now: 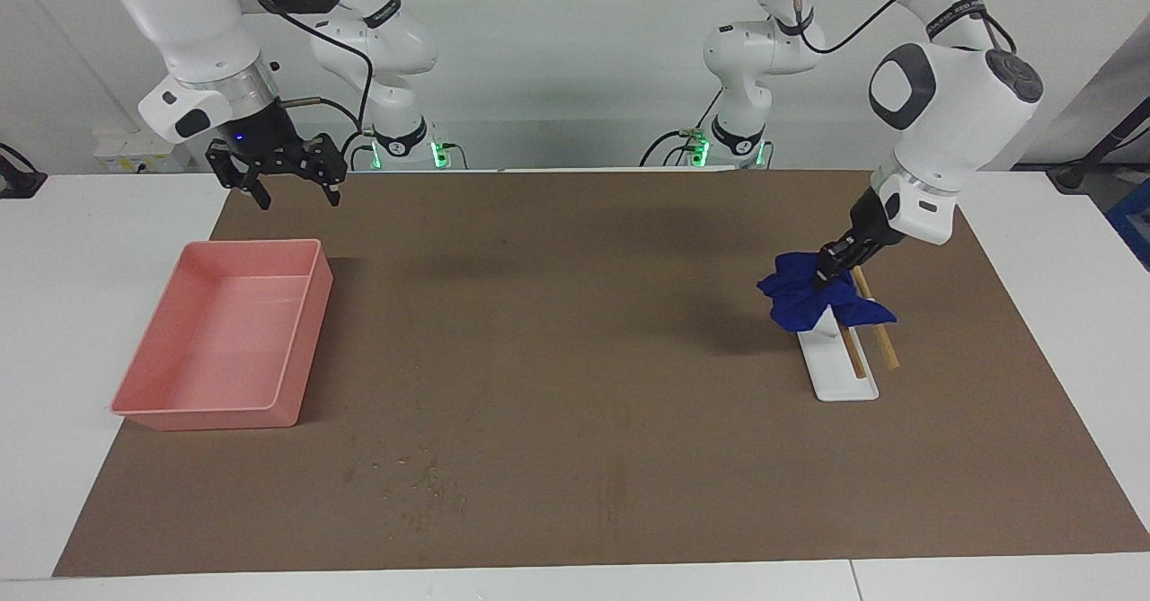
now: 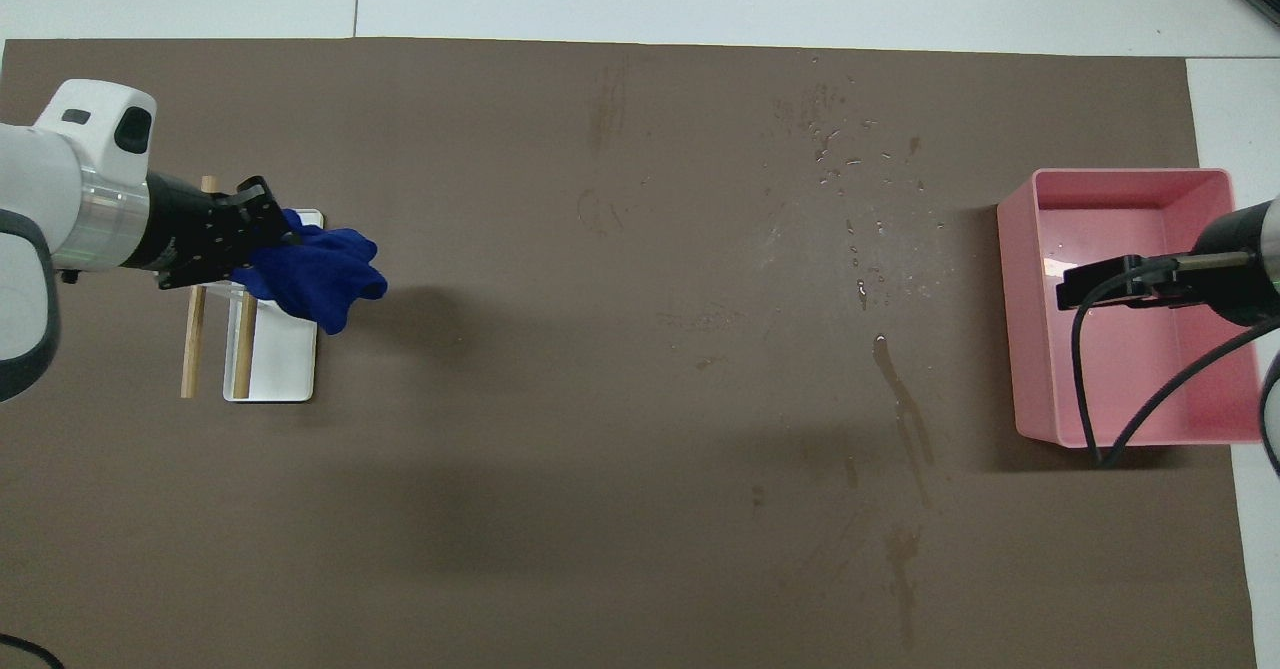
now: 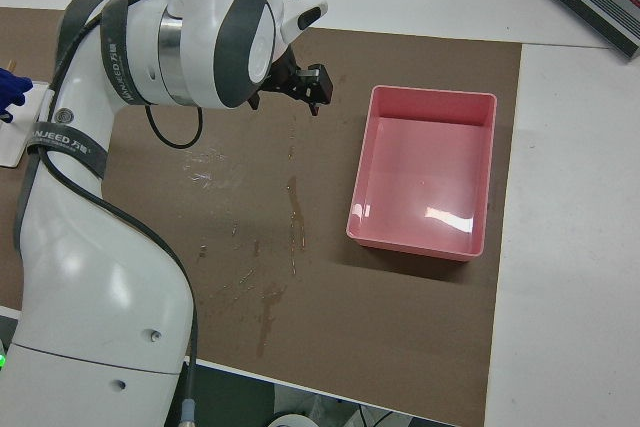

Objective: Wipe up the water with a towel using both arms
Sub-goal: 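Lift the blue cloth with the left gripper while the right gripper approaches, then grasp the blue cloth with the right gripper beside the left gripper, then open the left gripper and withdraw it while the right gripper carries the cloth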

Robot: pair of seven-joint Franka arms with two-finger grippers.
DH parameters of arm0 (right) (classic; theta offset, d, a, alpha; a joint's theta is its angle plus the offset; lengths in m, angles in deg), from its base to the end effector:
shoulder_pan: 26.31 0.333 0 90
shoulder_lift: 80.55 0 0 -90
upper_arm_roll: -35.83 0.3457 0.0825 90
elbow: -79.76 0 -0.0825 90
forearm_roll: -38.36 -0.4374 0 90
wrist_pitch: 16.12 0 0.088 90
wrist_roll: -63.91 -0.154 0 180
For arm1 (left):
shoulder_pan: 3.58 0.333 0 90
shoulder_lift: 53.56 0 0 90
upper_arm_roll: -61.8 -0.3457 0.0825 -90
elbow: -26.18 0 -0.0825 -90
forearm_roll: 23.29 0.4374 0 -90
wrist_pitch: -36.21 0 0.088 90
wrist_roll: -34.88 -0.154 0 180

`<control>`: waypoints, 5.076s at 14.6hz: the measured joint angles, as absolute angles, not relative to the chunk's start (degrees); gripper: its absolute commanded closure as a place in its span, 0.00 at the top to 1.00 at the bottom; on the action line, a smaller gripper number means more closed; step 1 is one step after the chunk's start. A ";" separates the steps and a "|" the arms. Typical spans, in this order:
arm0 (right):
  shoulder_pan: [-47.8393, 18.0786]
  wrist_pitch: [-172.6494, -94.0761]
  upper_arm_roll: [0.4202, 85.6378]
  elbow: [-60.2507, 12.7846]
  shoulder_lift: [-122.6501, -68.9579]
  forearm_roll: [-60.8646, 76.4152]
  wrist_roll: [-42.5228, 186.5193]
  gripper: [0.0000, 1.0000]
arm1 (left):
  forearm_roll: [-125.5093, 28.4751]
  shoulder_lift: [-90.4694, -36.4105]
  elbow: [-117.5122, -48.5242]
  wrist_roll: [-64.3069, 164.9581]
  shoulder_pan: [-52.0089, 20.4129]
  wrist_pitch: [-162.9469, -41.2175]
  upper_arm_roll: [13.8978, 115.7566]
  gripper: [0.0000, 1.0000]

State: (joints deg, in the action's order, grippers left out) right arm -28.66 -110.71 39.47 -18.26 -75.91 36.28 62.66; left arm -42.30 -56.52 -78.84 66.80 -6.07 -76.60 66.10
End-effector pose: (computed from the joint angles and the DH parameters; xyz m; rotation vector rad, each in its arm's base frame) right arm 0.5868 0.0197 0.5887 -3.1099 0.0031 -0.0315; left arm 0.6356 -0.1104 0.4772 2.7088 0.7724 -0.0364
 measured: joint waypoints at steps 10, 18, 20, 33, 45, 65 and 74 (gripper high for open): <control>-20.61 -124.68 41.40 -23.39 -76.15 13.11 29.10 1.00 | -63.70 -56.79 -78.50 121.24 -26.31 -95.08 67.08 0.00; -16.81 -144.30 41.41 -27.85 -79.62 -8.86 9.76 1.00 | -65.37 -57.17 -78.54 134.06 -33.75 -103.57 67.01 0.00; -16.61 -148.02 41.45 -28.21 -80.51 -13.24 6.30 1.00 | -65.39 -57.22 -78.57 135.03 -34.85 -105.57 66.95 0.00; -11.12 -150.80 41.02 -32.70 -82.21 -14.50 9.68 0.83 | -67.87 -57.40 -80.01 136.28 -37.81 -114.39 66.98 0.00; -12.68 -150.86 41.02 -32.69 -82.90 -14.50 13.34 0.00 | -67.89 -57.33 -80.63 136.30 -38.15 -116.31 67.05 0.00; -18.14 -138.84 40.94 -32.55 -83.29 1.30 35.77 0.00 | -37.94 -56.64 -78.12 84.04 -21.99 -91.55 65.25 1.00; -21.25 -131.66 41.17 -33.56 -83.67 31.04 63.94 0.00 | -24.53 -55.33 -68.72 32.78 -8.65 -65.57 65.02 1.00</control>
State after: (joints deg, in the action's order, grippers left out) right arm -21.25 -131.66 41.17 -33.56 -83.67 31.04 63.94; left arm -24.53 -55.33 -68.72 32.78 -8.65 -65.57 65.02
